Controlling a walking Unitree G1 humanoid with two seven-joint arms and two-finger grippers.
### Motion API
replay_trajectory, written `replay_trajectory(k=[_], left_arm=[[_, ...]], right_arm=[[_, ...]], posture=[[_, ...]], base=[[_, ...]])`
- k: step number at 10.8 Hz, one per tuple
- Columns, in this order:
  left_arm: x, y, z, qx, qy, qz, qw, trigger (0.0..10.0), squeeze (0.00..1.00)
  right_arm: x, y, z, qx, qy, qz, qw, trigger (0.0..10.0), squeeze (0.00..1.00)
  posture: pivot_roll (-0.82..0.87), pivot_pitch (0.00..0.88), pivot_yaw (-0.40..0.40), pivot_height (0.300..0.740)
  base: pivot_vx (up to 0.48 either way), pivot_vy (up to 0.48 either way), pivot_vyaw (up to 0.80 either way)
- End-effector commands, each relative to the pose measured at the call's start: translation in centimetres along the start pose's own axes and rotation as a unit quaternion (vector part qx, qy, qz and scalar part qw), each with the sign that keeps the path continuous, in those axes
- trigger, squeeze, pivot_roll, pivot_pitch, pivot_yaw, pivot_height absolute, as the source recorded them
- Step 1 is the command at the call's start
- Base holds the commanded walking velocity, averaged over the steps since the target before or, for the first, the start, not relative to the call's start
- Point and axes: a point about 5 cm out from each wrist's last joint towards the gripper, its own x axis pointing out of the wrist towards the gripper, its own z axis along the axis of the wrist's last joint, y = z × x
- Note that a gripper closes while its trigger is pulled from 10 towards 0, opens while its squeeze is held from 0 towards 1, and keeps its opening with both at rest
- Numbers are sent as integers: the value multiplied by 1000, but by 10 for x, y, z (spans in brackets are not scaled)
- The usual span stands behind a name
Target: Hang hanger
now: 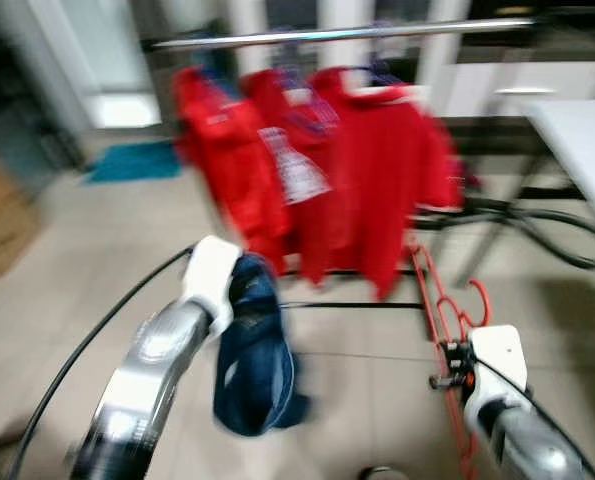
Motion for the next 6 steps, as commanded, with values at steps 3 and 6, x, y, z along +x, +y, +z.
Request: replay_trajectory(k=[3,6], left_arm=[[-17,-3,7,9,-49,12,999,10000,0],[11,-16,19,11,-51,-30,998,10000,0]], right_arm=[[-10,-3,1,40,-1,-15,999,10000,0],[-12,-13,25,50,-48,-48,996,10000,0]], posture=[[-89,0,94,740],[-183,0,141,740]], base=[[0,0,-267],[0,0,-533]])
